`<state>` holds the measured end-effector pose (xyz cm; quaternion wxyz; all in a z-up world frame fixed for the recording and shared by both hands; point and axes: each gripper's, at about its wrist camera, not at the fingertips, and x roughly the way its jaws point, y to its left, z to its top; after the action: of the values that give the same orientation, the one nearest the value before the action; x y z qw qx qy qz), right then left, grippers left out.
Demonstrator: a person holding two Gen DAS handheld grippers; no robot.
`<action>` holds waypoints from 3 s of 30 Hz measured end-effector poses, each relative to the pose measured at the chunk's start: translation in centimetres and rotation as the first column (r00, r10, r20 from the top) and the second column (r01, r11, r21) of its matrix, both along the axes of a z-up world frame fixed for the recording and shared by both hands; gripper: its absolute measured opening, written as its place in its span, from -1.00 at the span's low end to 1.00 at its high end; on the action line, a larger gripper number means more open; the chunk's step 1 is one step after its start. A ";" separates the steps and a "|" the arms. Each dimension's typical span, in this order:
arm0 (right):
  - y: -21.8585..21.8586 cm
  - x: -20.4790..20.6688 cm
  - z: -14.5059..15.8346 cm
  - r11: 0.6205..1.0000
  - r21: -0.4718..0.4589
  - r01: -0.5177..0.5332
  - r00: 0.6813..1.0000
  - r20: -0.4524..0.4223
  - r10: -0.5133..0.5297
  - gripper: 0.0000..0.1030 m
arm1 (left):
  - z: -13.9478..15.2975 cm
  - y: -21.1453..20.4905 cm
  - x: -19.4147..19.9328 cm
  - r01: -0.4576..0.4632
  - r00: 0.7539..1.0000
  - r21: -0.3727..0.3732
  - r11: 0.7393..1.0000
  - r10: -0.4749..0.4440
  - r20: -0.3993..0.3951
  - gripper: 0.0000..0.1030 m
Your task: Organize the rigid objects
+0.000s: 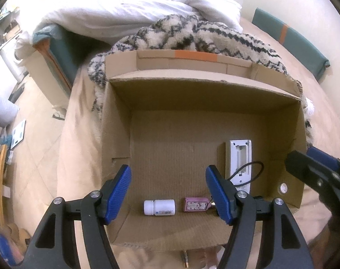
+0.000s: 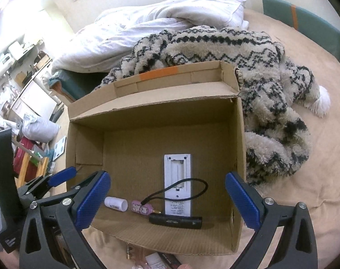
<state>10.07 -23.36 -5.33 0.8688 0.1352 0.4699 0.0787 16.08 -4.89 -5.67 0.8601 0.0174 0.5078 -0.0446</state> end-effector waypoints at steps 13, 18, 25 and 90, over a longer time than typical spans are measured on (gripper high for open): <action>0.5 -4.3 3.4 0.999 0.023 -0.024 0.997 0.075 0.022 1.00 | 3.5 3.6 -5.2 -0.040 0.999 -0.023 0.999 0.039 -0.032 0.28; 1.7 -7.7 2.6 0.998 0.030 -0.058 0.997 0.048 0.057 1.00 | 3.3 5.0 -8.1 -0.062 0.997 -0.032 0.998 0.060 -0.048 0.28; 2.0 -11.3 1.3 0.998 0.042 -0.048 0.999 0.014 0.047 1.00 | 2.4 6.4 -10.2 -0.096 0.995 -0.028 0.995 0.096 -0.017 0.28; 10.5 -10.6 -6.7 0.944 -0.137 -0.301 0.944 -0.185 0.274 -0.95 | 0.1 9.9 -8.9 -0.282 0.952 -0.026 0.959 0.276 -0.133 0.28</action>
<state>-0.48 -12.87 -12.06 0.8146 -0.0007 0.5590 0.1546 7.15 5.04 -5.55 0.8237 -0.0765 0.5580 0.0652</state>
